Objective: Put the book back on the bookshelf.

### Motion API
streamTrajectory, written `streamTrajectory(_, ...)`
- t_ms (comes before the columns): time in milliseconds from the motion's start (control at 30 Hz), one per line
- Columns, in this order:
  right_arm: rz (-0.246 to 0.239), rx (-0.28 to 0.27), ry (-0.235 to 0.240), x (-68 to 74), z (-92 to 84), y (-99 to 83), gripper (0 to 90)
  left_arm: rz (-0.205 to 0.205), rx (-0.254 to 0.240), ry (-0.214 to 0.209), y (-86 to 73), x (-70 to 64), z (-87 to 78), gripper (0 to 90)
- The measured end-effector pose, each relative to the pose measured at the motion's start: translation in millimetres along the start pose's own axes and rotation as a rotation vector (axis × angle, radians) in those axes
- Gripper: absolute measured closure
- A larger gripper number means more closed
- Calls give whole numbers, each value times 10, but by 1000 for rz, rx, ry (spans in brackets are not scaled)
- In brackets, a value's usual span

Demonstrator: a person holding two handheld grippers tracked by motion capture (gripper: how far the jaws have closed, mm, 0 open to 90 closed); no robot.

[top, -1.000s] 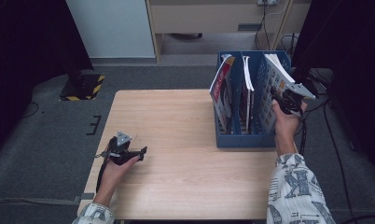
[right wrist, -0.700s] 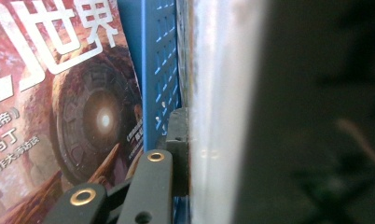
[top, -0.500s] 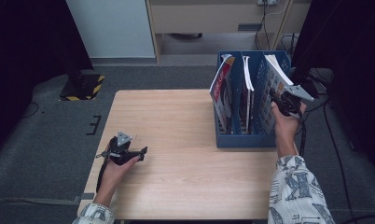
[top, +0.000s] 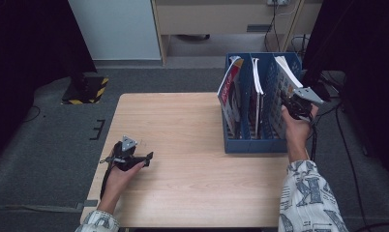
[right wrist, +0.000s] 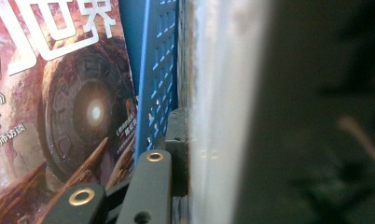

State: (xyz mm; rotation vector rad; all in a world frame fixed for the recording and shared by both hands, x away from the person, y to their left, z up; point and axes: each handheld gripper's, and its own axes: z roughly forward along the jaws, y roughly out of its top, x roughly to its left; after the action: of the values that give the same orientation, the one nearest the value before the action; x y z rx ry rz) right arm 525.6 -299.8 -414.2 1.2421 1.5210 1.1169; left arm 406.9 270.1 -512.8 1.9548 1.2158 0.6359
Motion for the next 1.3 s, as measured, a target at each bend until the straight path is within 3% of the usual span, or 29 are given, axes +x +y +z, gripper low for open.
streamTrajectory(367,-23,15,25,25,-18,-30,738,6,4,-3,4,-9,1,84)
streamTrajectory(967,8,-7,38,10,-47,-98,736,4,-2,-4,9,-18,-2,84)
streamTrajectory(1300,9,-4,70,55,-56,-97,734,5,-7,-3,15,-20,-9,84)
